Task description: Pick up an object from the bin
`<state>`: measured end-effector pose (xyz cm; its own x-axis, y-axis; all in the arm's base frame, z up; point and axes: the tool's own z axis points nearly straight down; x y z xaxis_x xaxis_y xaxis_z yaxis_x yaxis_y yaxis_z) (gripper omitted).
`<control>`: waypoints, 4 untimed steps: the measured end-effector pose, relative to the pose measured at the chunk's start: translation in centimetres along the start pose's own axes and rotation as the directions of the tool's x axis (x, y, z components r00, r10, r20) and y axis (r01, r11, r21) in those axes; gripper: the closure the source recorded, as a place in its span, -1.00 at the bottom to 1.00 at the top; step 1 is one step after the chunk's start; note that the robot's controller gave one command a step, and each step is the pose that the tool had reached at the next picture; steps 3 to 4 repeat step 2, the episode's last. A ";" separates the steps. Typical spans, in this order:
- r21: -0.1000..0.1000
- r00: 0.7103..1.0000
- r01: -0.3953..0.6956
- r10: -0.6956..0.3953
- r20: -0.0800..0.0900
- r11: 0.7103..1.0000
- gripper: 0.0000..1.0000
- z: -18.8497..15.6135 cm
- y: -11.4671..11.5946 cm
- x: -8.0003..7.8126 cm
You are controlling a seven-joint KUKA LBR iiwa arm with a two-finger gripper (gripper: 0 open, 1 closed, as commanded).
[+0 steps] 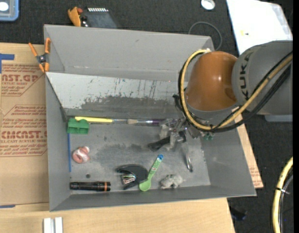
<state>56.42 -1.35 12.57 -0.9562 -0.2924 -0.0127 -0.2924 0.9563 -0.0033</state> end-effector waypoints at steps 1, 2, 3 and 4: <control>-0.003 1.000 -0.015 0.015 -0.006 1.000 1.00 -8.0 -0.5 -0.4; -0.003 1.000 -0.016 0.016 -0.007 1.000 1.00 -7.9 -0.4 -0.3; -0.003 1.000 -0.016 0.016 -0.007 1.000 1.00 -7.9 -0.4 -0.3; -0.003 1.000 -0.016 0.016 -0.007 1.000 1.00 -7.9 -0.4 -0.3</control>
Offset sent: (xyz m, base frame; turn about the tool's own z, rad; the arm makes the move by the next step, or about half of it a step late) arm 0.0000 0.0000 0.0000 0.0000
